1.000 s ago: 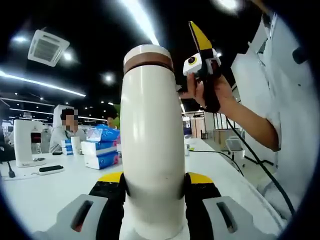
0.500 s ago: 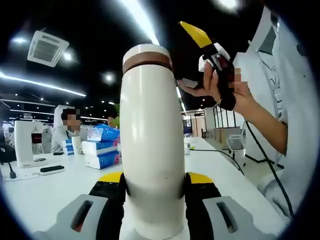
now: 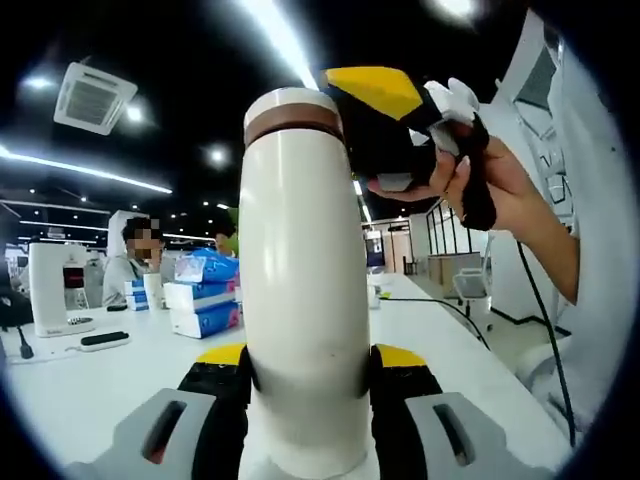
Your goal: Grasp the water cup twist off the cup lid place the cup lid on the table
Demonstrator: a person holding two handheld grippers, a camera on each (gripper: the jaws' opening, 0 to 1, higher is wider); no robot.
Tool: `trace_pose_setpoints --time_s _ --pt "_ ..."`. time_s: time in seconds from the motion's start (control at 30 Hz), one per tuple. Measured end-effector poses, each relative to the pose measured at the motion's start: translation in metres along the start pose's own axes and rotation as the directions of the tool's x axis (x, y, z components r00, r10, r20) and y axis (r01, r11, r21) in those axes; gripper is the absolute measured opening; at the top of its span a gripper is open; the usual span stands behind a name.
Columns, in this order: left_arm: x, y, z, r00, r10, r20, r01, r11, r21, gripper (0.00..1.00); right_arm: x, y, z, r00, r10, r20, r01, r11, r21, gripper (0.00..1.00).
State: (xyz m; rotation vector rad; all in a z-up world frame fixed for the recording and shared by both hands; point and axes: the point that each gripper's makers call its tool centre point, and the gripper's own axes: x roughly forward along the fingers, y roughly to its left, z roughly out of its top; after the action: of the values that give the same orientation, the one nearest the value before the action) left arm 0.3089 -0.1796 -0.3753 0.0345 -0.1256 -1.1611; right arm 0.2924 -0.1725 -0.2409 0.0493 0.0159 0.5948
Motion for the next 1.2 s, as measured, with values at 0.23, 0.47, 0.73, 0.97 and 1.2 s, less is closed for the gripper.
trace_pose_setpoints --time_s 0.23,0.47,0.73,0.97,1.2 --pt "0.000 0.000 0.000 1.000 -0.001 0.001 0.001 1.000 0.001 0.48 0.014 0.004 0.003 1.000 0.009 -0.018 -0.010 1.000 -0.010 0.51" --pt "0.000 0.000 0.000 1.000 -0.003 0.001 0.003 1.000 0.007 0.48 0.010 0.005 -0.001 0.997 0.063 -0.048 -0.063 0.998 0.005 0.46" --pt "0.001 0.001 0.000 1.000 -0.004 0.001 0.004 1.000 -0.007 0.48 0.009 0.001 -0.008 0.984 0.167 -0.061 -0.168 0.986 -0.007 0.45" --pt "0.000 0.001 0.001 1.000 -0.006 0.005 0.006 1.000 -0.013 0.48 0.012 0.007 -0.004 0.939 0.345 -0.011 -0.345 0.937 -0.051 0.45" --pt "0.001 0.002 0.000 1.000 -0.008 0.007 0.008 1.000 -0.013 0.48 0.010 0.010 -0.004 0.853 0.521 0.031 -0.522 0.853 -0.001 0.45"
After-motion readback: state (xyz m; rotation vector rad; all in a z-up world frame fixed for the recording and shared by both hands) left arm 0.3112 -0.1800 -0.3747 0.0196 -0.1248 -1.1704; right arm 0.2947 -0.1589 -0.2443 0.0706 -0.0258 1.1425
